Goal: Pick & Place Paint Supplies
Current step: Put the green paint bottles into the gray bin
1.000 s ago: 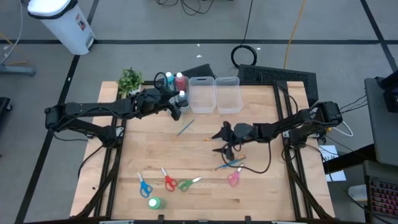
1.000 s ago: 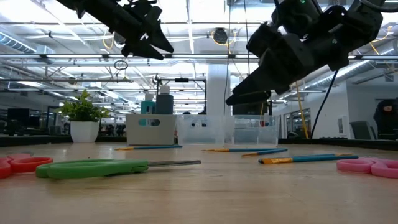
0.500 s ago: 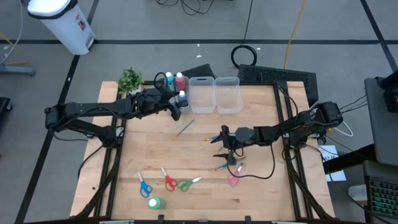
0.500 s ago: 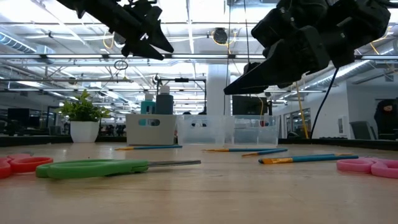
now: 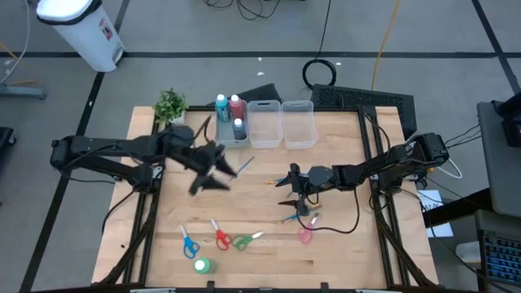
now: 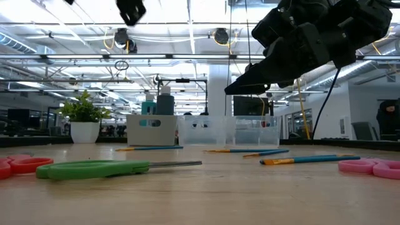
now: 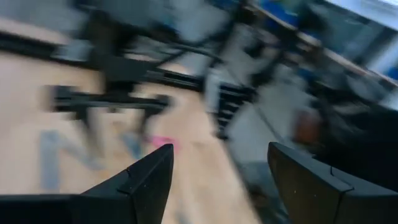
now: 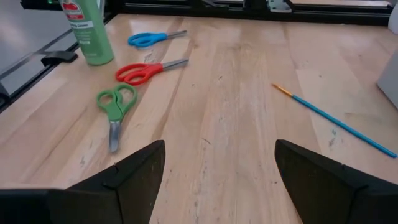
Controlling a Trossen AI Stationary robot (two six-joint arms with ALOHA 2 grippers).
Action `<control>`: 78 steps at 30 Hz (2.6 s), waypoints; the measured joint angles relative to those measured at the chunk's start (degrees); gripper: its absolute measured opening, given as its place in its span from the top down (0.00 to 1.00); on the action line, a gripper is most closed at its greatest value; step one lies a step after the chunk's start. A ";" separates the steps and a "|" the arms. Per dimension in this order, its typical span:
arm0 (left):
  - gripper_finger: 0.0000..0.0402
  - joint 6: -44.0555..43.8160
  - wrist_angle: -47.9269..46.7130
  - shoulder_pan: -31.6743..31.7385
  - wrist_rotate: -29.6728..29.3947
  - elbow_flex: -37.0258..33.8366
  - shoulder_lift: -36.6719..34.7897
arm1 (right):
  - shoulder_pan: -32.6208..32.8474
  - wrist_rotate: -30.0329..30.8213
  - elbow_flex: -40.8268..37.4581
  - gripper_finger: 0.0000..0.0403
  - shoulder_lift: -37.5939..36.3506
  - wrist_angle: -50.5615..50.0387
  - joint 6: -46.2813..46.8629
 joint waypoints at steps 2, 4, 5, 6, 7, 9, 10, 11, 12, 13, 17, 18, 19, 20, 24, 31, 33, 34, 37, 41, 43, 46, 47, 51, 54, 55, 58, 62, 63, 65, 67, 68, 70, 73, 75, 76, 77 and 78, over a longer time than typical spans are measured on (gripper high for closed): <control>0.33 1.36 0.36 -4.73 0.25 0.00 -0.18 | -0.01 0.03 0.00 0.27 0.00 0.26 0.44; 0.33 2.52 0.12 -10.01 -0.92 -0.04 -0.09 | -0.01 0.06 0.00 0.27 0.00 0.49 0.46; 0.33 3.12 0.14 -12.72 -2.22 -0.04 -0.09 | -0.01 0.06 0.00 0.27 0.00 0.59 0.46; 0.33 3.92 0.25 -15.55 -4.03 -0.04 -0.01 | -0.01 0.08 0.00 0.27 0.00 0.73 0.46; 0.33 4.42 0.26 -18.21 -5.99 -0.04 0.22 | -0.01 0.08 0.00 0.27 0.00 0.81 0.48; 0.33 5.88 -1.13 -23.39 -10.95 -0.02 0.85 | -0.01 0.09 0.00 0.27 0.00 1.31 0.47; 0.33 6.85 -2.61 -25.62 -13.03 -0.03 1.12 | -0.01 0.09 0.00 0.27 0.00 1.55 0.48; 0.33 7.94 -4.22 -27.66 -15.18 0.00 1.25 | -0.01 0.10 0.00 0.27 0.00 1.79 0.48; 0.33 8.87 -6.41 -29.44 -17.57 0.32 1.24 | -0.01 0.10 0.00 0.27 0.00 2.05 0.48; 0.33 9.36 -8.35 -31.19 -20.40 0.75 1.24 | -0.01 0.10 0.00 0.27 0.00 2.17 0.47; 0.33 8.92 -12.58 -36.82 -29.72 1.01 1.20 | -0.01 0.10 0.00 0.27 0.00 2.81 0.46; 0.33 8.84 -12.95 -38.07 -30.82 1.01 1.23 | -0.01 0.10 0.00 0.27 0.00 2.98 0.46; 0.33 8.37 -13.07 -39.38 -31.71 1.01 1.22 | -0.01 0.10 0.00 0.27 0.00 3.05 0.43; 0.33 7.91 -12.92 -40.60 -32.27 1.01 1.24 | -0.01 0.10 0.00 0.27 0.00 3.13 0.39; 0.33 5.09 -8.49 -44.85 -35.62 1.01 3.17 | -0.01 0.12 0.00 0.27 0.00 3.18 0.33; 0.33 7.62 -4.67 -50.69 -39.01 1.05 10.36 | -0.04 2.16 0.00 0.27 0.00 3.84 0.26; 0.33 8.48 -4.77 -50.97 -39.19 1.05 12.50 | -0.12 3.70 0.00 0.27 0.00 3.84 0.26; 0.33 8.50 -4.79 -51.20 -39.13 1.05 13.36 | -0.16 4.43 0.00 0.27 0.00 3.86 0.26; 0.33 6.62 -4.86 -51.76 -39.07 1.05 14.89 | -0.30 4.62 0.00 0.27 0.00 3.86 0.32; 0.33 5.65 -4.96 -52.34 -38.97 1.05 16.38 | -0.27 4.59 0.00 0.27 0.00 3.86 1.75; 0.33 5.57 -4.95 -52.83 -38.95 1.05 16.63 | -0.27 4.58 0.00 0.27 0.00 3.86 1.92; 0.33 5.42 -5.06 -53.29 -38.95 1.05 16.97 | -0.27 4.60 0.00 0.27 0.00 3.86 1.97; 0.33 5.23 -5.39 -53.51 -38.97 1.05 17.00 | -0.27 4.60 0.00 0.27 0.00 3.86 1.97; 0.37 2.42 -6.43 -53.78 -38.96 1.05 17.00 | -0.27 4.59 0.00 0.27 0.00 3.86 1.97; 0.45 1.15 -6.69 -53.83 -38.89 1.04 17.00 | -0.27 4.60 0.00 0.27 0.00 3.86 1.97; 0.48 1.17 -6.67 -53.95 -38.88 1.05 17.00 | -0.27 4.58 0.00 0.27 0.00 3.86 1.97; 0.56 1.19 -6.89 -54.24 -38.56 1.05 17.00 | -0.26 4.58 0.00 0.27 0.00 3.86 1.97; 0.65 1.35 -7.90 -54.22 -38.94 1.05 16.98 | -0.25 4.58 0.00 0.27 0.00 3.86 1.97; 0.66 1.39 -8.20 -54.24 -38.99 1.05 16.96 | -0.25 4.59 0.00 0.27 0.00 3.86 1.97; 0.67 1.37 -8.61 -54.20 -39.15 1.05 16.90 | -0.25 4.58 0.00 0.27 0.00 3.86 1.97; 0.67 1.35 -9.21 -54.22 -39.83 1.05 16.89 | -0.25 4.58 0.00 0.27 0.00 3.86 1.97; 0.66 1.35 -9.63 -54.24 -40.26 1.07 16.89 | -0.25 4.58 0.00 0.27 0.00 3.86 1.97; 0.65 1.39 -9.93 -54.24 -41.08 1.07 16.89 | -0.25 4.58 0.00 0.27 0.00 3.86 1.97; 0.65 1.50 -9.32 -54.12 -42.85 1.07 16.89 | -0.25 4.58 0.00 0.27 0.00 3.86 1.97; 0.68 1.35 -8.70 -53.80 -43.46 1.05 16.88 | -0.25 4.58 0.00 0.27 0.00 3.86 1.97; 0.70 1.18 -8.53 -53.54 -43.45 1.04 16.71 | -0.25 4.58 0.00 0.27 0.00 3.86 1.97; 0.70 0.83 -8.51 -53.31 -43.50 0.98 16.48 | -0.25 4.58 0.00 0.27 0.00 3.86 1.97; 0.70 0.40 -8.67 -53.01 -43.79 0.90 16.04 | -0.25 4.58 0.00 0.27 0.00 3.86 1.97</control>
